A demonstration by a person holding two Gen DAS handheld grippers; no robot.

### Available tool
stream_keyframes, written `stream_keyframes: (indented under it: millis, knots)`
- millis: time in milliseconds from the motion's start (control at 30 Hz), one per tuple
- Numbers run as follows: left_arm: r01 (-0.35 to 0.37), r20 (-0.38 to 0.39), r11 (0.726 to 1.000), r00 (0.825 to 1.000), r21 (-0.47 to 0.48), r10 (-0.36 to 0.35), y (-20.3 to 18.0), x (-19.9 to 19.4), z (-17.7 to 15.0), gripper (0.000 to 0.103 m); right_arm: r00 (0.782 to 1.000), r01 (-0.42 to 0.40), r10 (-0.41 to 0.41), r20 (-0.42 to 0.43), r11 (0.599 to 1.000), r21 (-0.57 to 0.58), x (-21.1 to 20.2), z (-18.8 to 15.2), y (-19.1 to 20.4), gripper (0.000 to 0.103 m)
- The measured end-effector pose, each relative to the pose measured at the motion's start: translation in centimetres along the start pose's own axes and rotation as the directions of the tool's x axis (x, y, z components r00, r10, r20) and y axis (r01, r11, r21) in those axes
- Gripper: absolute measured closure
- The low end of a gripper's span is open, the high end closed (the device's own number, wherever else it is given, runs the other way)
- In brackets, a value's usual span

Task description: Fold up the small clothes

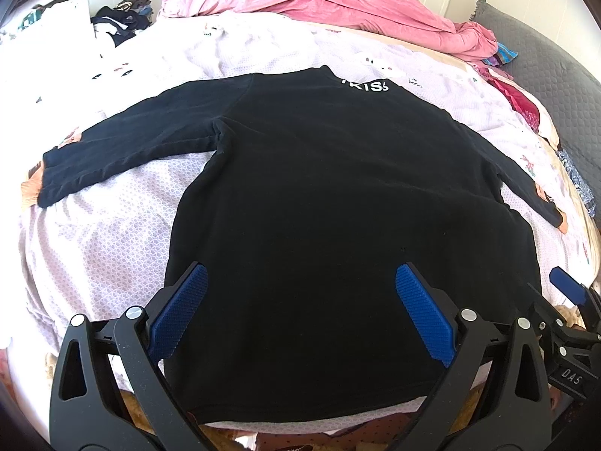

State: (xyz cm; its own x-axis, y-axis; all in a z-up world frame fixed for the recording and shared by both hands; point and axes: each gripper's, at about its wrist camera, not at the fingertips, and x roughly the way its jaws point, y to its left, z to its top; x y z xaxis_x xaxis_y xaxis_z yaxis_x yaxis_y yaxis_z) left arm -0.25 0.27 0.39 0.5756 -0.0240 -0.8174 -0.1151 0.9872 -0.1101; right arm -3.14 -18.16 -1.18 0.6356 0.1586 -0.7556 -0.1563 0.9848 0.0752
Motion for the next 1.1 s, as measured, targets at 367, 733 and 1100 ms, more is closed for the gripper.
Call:
stream_keyframes:
  millis: [367, 733, 1100]
  knots:
    - [0.002, -0.001, 1.000, 1.000, -0.001, -0.002, 0.1, 0.1, 0.1, 0.009, 1.000, -0.004, 0.004, 0.006, 1.000, 0.001, 0.0, 0.1, 0.1, 0.004]
    - [0.018, 0.012, 1.000, 1.000, 0.006, -0.018, -0.8, 0.6, 1.6, 0.009, 1.000, -0.019, 0.019, 0.012, 0.999, 0.026, 0.6, 1.5, -0.2, 0.004]
    - [0.020, 0.011, 1.000, 1.000, 0.004, -0.020, -1.4, 1.7, 3.6, 0.009, 1.000, -0.015, 0.014, 0.027, 0.999, 0.042, 1.2, 3.5, -1.3, 0.004]
